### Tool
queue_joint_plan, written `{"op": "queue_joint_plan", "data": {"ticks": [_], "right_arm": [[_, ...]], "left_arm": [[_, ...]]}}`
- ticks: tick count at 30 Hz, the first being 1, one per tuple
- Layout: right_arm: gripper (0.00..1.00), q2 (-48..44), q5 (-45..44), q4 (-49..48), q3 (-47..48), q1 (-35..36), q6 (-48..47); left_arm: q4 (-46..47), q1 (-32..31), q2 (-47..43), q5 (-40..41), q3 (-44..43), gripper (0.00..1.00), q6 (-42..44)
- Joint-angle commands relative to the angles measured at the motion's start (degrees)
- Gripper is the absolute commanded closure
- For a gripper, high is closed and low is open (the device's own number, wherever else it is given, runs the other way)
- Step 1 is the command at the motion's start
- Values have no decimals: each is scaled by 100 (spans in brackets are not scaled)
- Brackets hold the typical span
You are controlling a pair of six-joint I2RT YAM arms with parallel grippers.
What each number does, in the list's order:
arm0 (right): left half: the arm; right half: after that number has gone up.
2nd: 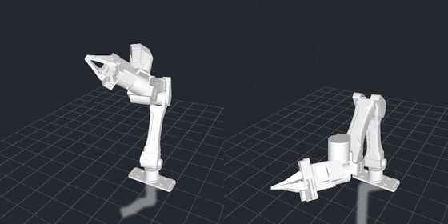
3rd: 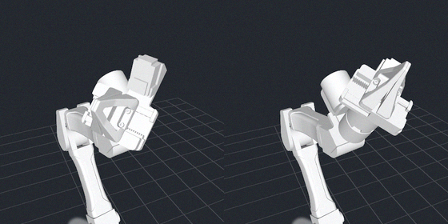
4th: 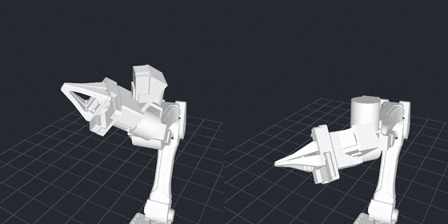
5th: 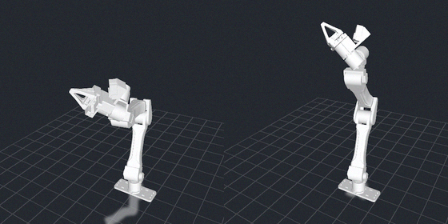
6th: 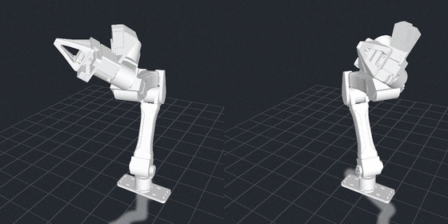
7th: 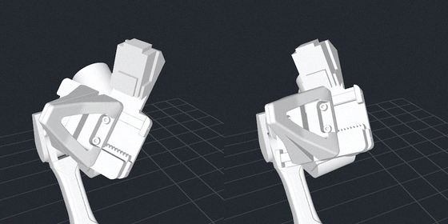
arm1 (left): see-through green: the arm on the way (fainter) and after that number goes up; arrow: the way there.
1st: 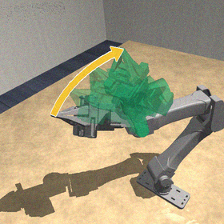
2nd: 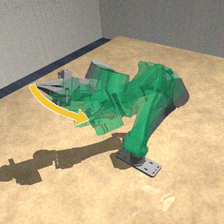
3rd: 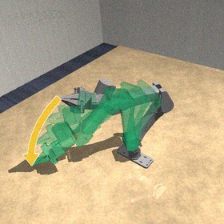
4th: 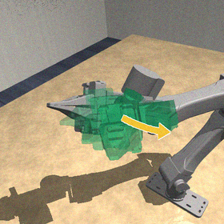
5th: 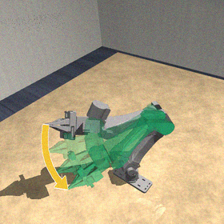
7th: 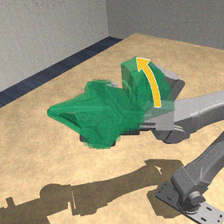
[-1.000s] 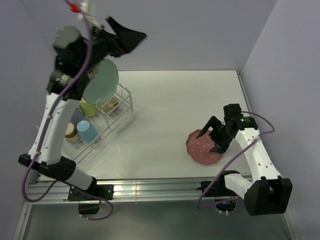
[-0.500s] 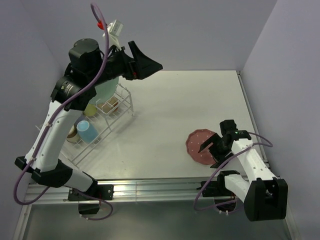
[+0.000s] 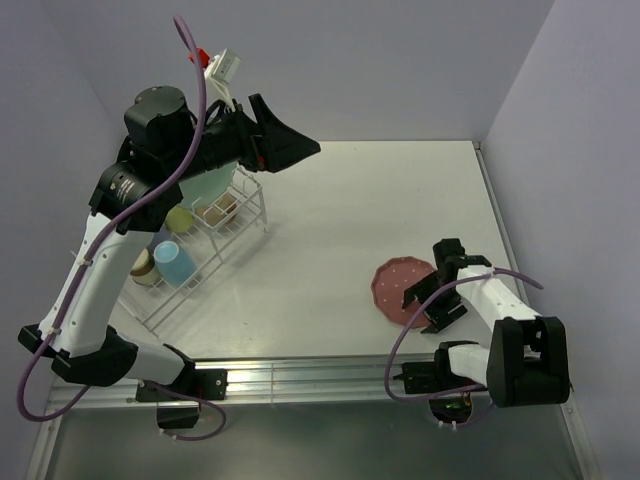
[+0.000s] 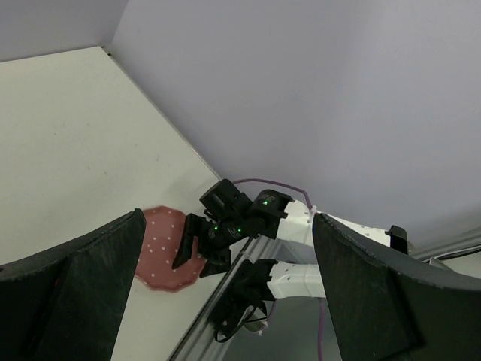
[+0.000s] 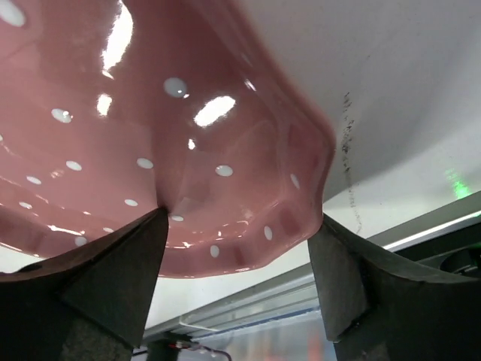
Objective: Load the mixed dishes into the dish rack
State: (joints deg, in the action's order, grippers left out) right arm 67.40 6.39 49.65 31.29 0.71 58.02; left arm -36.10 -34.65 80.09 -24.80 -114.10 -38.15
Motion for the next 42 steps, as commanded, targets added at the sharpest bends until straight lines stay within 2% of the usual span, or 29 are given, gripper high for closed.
{"op": "queue_joint_plan", "data": {"ticks": [1,4,5,6,7,8,9,12,15,19,20,23,33,42], "right_arm": [[21,1,-629,-245,-149,-27,420],[36,168,-841,-332,-228,-27,482],[57,221,-807,-403,-246,-27,482],[70,282,-789,-499,-272,-27,482],[77,396,-806,-483,-229,-27,508],[96,432,-763,-535,-194,-18,474],[100,450,-745,-596,-158,-18,386],[100,397,-728,-553,114,-10,150],[100,134,-675,-552,614,-10,-263],[100,28,-359,-325,1756,-27,-791],[100,80,-271,-263,1949,-27,-940],[100,133,150,-201,2539,-27,-1160],[100,-244,1601,-192,3261,-27,-1469],[100,-745,2707,115,3515,-27,-1522]], "left_arm": [[208,-6,-91,-52,-33,1,124],[121,-6,-134,281,-50,1,150],[68,-15,-152,430,-68,1,124],[24,-6,-152,545,-68,1,124],[-11,-6,-161,694,-77,1,124],[-29,-6,-170,713,-68,1,124],[-3,-6,-170,713,-33,1,124],[33,-6,-135,687,20,1,27],[-431,-6,242,669,-436,1,-78],[-1021,-15,1287,91,-1455,1,-280],[-1179,-15,1463,-329,-1596,1,-307],[-1224,-120,1886,-710,-1545,1,-369],[-1347,-323,2097,-96,-526,1,53],[-2612,-314,3072,221,-1237,1,843]]}}
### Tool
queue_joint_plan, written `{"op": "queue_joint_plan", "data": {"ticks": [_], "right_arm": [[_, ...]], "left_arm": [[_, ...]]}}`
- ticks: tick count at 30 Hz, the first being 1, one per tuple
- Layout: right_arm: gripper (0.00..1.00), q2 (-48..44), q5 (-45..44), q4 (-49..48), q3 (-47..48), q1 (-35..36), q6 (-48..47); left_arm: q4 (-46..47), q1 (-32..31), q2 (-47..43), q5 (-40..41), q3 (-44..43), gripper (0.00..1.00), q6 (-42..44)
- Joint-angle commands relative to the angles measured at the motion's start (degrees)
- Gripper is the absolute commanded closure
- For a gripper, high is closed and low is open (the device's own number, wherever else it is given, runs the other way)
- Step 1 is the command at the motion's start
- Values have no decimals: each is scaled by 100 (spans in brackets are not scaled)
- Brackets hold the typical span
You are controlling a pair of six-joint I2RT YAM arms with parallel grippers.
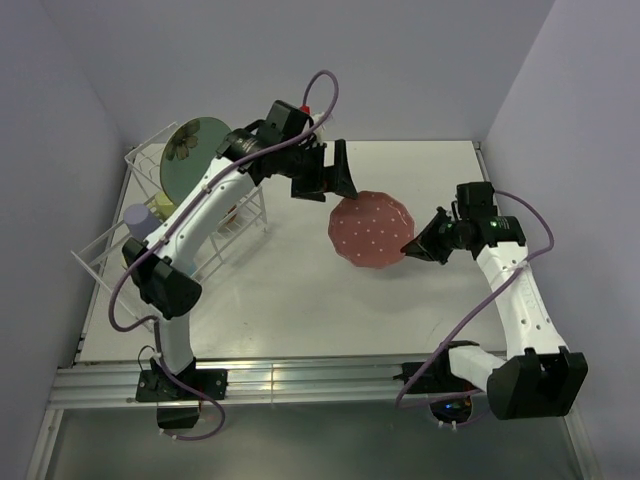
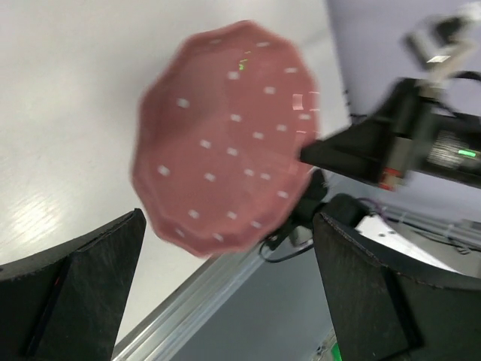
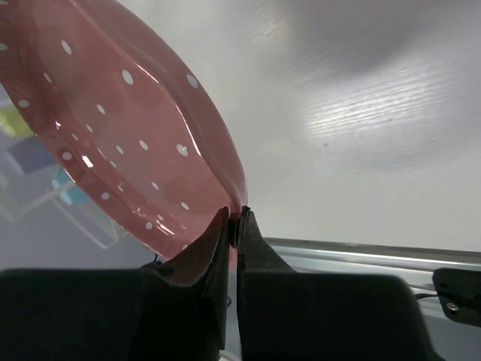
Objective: Load the mixed dishes into the dish rack
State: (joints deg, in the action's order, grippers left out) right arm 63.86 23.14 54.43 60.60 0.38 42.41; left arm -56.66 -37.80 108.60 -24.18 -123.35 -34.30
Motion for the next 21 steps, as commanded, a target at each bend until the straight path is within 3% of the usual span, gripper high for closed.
{"op": "queue_joint_plan", "data": {"ticks": [1,10,14,17,18,20,21], "right_arm": [[100,-417,1131,-363,619,6,56],[100,-567,1773,-434,936,6,250],[100,-532,1905,-731,814,6,302],[100,-480,1993,-1074,664,6,355],[100,-471,1976,-1127,646,6,355],[100,-392,1984,-1242,655,6,303],[100,-365,1976,-1277,655,6,294]], "left_arm": [[-608,10,276,203,-304,1,486],[-566,62,417,64,-23,1,451],[31,89,233,-988,318,4,337],[793,89,5,-2166,705,24,21],[954,97,-40,-2439,785,40,-119],[1270,89,-145,-2950,908,63,-208],[1359,97,-250,-3065,1014,93,-287]]}}
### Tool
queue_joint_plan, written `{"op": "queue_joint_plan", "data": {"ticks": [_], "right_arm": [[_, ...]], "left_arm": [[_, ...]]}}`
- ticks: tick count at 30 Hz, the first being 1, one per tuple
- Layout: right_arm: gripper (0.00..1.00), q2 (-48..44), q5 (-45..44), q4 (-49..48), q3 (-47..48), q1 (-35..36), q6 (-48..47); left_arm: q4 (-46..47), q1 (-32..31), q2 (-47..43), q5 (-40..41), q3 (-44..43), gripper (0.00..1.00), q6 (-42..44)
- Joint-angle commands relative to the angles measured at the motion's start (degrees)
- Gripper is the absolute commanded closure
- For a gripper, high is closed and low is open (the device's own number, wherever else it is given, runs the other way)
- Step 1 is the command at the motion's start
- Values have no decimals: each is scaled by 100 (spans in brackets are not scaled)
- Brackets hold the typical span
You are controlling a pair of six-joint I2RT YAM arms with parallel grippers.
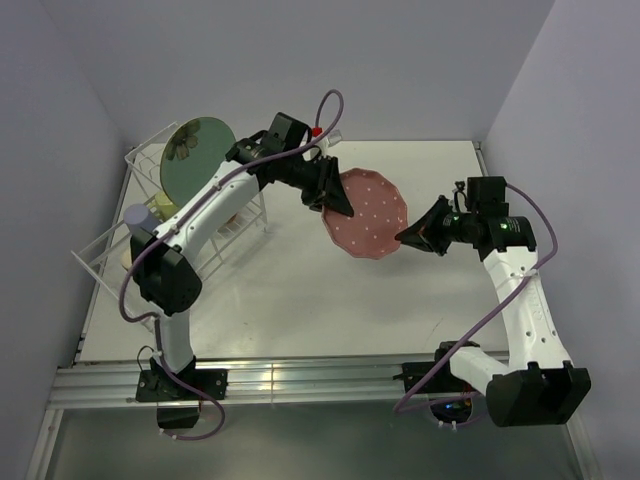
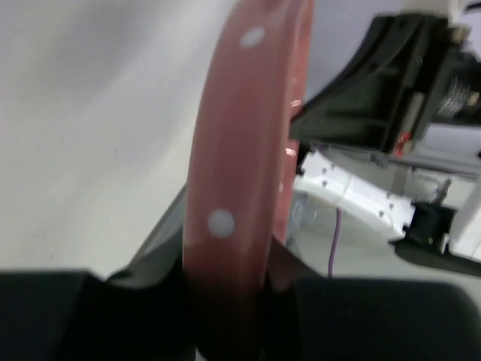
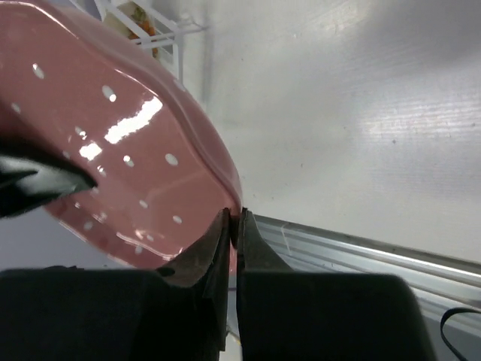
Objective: Load the mixed dishes into the dish rack
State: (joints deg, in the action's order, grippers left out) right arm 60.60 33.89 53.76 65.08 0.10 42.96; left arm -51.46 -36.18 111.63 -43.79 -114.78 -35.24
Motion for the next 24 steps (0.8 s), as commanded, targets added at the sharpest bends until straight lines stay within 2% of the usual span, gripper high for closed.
{"op": "queue_joint_plan", "data": {"ticks": [1,3,5,6,8,9,14,17,21,24], "right_arm": [[100,-22,891,-1244,224,34,239],[97,48,856,-1236,312,34,169],[66,136,795,-1035,487,34,2],[42,154,638,-947,558,34,-42],[21,180,496,-710,759,34,-147],[1,163,357,-665,822,34,-156],[0,-127,-92,-419,1094,34,-60],[0,-206,-190,-349,1104,34,-138],[0,-154,38,-322,841,34,-113],[0,-119,171,-357,612,34,-77]], "left_arm": [[892,-38,-616,-1236,193,100,-219],[919,-20,-800,-1211,193,100,-106],[561,-3,-967,-712,-165,100,104],[463,6,-1020,-475,-307,100,393],[444,41,-1300,95,-500,100,544],[505,67,-1380,247,-562,100,623],[348,164,-1819,1554,-1291,100,1080],[409,164,-2258,2250,-1345,100,1493],[698,164,-3049,3680,-793,100,2529],[998,164,-3674,4341,-160,100,3259]]}}
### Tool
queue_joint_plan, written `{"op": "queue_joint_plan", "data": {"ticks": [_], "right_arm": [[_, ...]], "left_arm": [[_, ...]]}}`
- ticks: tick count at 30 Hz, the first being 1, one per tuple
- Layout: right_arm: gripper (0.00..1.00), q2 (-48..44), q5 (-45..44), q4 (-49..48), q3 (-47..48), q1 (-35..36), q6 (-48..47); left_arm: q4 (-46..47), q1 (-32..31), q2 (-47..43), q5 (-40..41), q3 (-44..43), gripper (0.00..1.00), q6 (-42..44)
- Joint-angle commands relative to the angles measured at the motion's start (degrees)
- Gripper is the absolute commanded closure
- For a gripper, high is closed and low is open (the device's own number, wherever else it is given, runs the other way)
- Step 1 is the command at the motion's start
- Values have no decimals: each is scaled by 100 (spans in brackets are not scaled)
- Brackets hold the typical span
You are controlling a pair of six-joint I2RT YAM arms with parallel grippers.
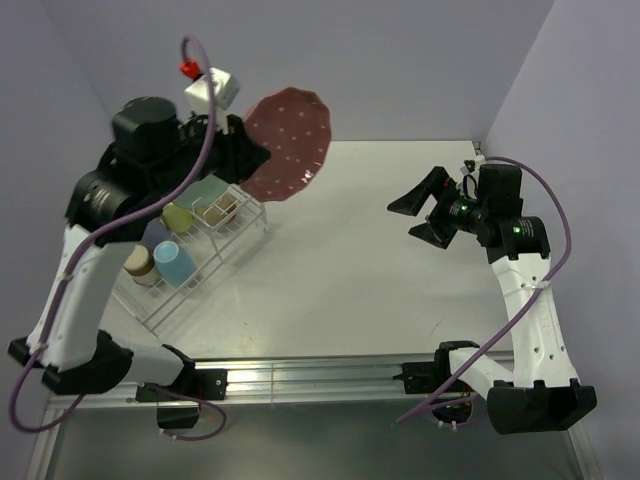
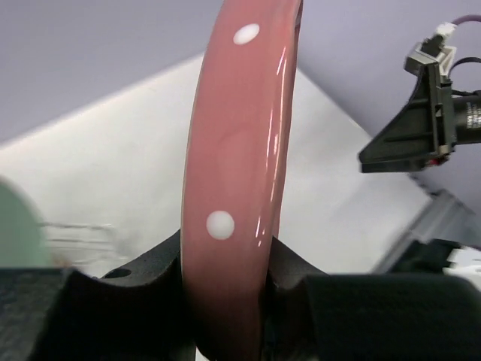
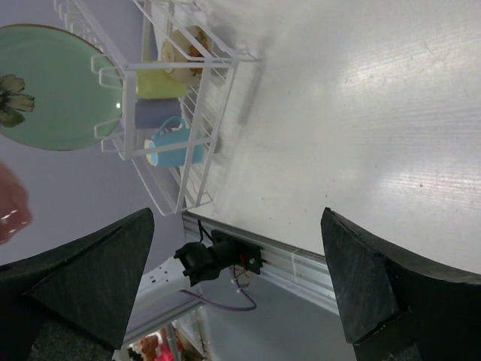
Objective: Load the mixed dishes into the dish rack
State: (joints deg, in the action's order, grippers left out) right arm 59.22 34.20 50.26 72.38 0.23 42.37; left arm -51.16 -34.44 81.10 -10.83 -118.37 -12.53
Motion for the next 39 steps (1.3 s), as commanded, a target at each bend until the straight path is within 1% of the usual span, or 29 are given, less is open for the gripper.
{"op": "queue_joint_plan", "data": {"ticks": [1,2,3,4,6,7,8,10,14,16,19,25,29,32,34,39], "right_arm": [[0,45,149,36,-136,21,-36],[0,72,149,54,-128,30,-44],[0,133,166,54,-128,47,-71],[0,160,175,54,-110,65,-80],[1,230,193,19,-75,135,-97],[1,256,201,19,-57,161,-106],[1,283,202,10,-49,188,-115],[1,362,201,2,-22,284,-124],[1,494,210,-25,22,399,-141],[2,564,210,-51,57,460,-150],[2,661,210,-60,101,522,-150],[2,784,149,-16,250,592,-220],[3,837,158,1,286,592,-238],[3,872,149,10,320,592,-247],[3,889,140,1,329,592,-247],[3,933,166,1,321,592,-229]], "left_arm": [[898,-11,-770,1048,330,100,1425],[810,-11,-815,1048,367,100,1595],[722,-2,-841,1265,419,100,1735],[678,-2,-963,1294,585,100,1981],[869,-11,-1174,1303,919,100,2175],[1001,-11,-1445,1259,1303,100,2376],[1246,-11,-1578,1241,1473,100,2457],[1389,-2,-1833,1320,1841,100,2649],[1091,112,-1835,1592,1914,100,2853],[1143,191,-1878,1628,2063,100,2923],[1292,420,-1940,1444,2204,100,2985],[1222,990,-1826,1286,2212,100,3213],[1301,1526,-1799,979,2248,100,3257],[1328,1729,-1764,767,2274,100,3319],[1380,1738,-1764,819,2344,100,3380],[1450,1791,-1782,626,2467,100,3442]]}}
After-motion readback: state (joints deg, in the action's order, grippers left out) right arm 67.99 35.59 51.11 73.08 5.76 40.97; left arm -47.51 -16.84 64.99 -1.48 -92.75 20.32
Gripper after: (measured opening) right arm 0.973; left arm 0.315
